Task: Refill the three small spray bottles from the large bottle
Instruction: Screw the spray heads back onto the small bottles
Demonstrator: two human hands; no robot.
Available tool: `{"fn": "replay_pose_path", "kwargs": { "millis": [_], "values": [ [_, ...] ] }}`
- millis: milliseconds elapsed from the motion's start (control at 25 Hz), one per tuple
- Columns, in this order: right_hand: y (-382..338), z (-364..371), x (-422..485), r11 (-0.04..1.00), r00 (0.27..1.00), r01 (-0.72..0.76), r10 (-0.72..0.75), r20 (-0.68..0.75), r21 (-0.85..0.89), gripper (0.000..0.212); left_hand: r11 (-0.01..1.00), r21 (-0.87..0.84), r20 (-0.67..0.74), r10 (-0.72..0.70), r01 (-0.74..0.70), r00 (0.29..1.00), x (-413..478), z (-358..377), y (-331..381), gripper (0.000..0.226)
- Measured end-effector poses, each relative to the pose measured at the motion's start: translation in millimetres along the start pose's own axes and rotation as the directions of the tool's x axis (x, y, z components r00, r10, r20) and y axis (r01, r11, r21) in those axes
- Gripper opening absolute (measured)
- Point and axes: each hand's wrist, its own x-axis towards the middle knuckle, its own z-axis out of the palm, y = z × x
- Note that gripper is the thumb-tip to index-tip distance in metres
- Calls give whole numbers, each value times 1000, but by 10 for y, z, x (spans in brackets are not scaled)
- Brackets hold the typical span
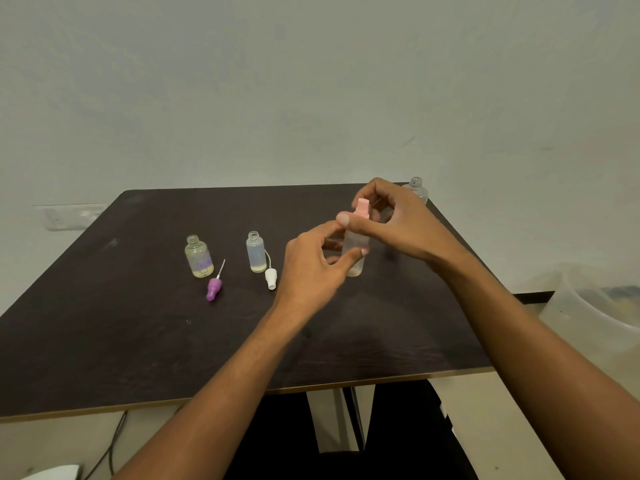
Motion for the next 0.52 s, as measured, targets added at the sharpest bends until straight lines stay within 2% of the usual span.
{"fn": "replay_pose_path", "kwargs": {
  "millis": [120,200,360,400,520],
  "values": [
    [-16,-160,-17,991,989,-13,-7,149,131,27,1000,-6,-3,5,-5,1000,17,-28,-3,41],
    [-1,-174,-13,992,988,-2,-18,156,130,22,1000,-2,-6,12,-12,1000,27,-30,-11,40],
    [0,-22,15,1000,1000,-27,27,3,-8,50,1000,12,-7,-6,6,1000,6,4,-25,43],
    [6,-20,4,999,999,-33,33,10,3,50,1000,8,-3,-8,8,1000,6,6,-35,43],
    [-44,-124,-32,969,981,-51,3,194,241,34,1000,20,-8,-6,6,1000,27,-13,-68,44]
  ]
}}
